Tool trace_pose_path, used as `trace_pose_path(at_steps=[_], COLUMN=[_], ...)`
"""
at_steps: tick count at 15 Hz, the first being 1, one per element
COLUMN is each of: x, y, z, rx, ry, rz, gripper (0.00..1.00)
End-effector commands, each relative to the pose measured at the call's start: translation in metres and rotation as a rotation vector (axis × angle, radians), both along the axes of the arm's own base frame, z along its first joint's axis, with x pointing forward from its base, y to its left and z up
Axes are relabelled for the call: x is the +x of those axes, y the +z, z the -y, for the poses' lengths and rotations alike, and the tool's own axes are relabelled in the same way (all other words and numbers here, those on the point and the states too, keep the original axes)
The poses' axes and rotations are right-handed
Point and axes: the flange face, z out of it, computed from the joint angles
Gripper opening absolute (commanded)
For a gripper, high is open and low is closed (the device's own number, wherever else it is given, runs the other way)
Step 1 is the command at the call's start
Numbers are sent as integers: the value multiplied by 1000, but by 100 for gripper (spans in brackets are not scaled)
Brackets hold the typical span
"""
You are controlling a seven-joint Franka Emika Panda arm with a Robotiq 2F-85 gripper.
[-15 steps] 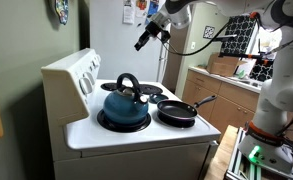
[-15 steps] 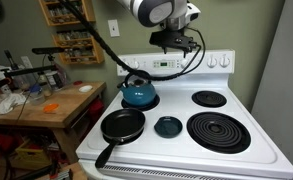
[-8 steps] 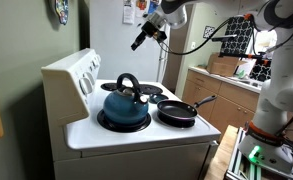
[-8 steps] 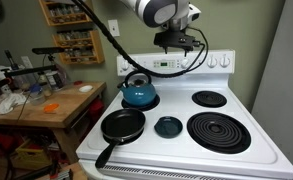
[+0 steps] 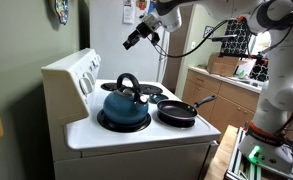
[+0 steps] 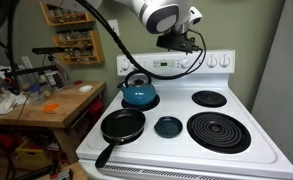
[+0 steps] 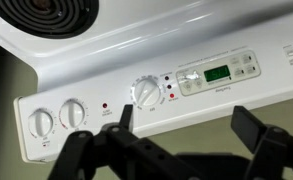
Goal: Turn the third knob from the right in an anti-clockwise direction
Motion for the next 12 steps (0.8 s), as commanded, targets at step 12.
trace_pose_path(at_steps=[12], x=[67], y=[-48], z=[-36], rx=[160], ry=[-203], rz=[-178], gripper=[100])
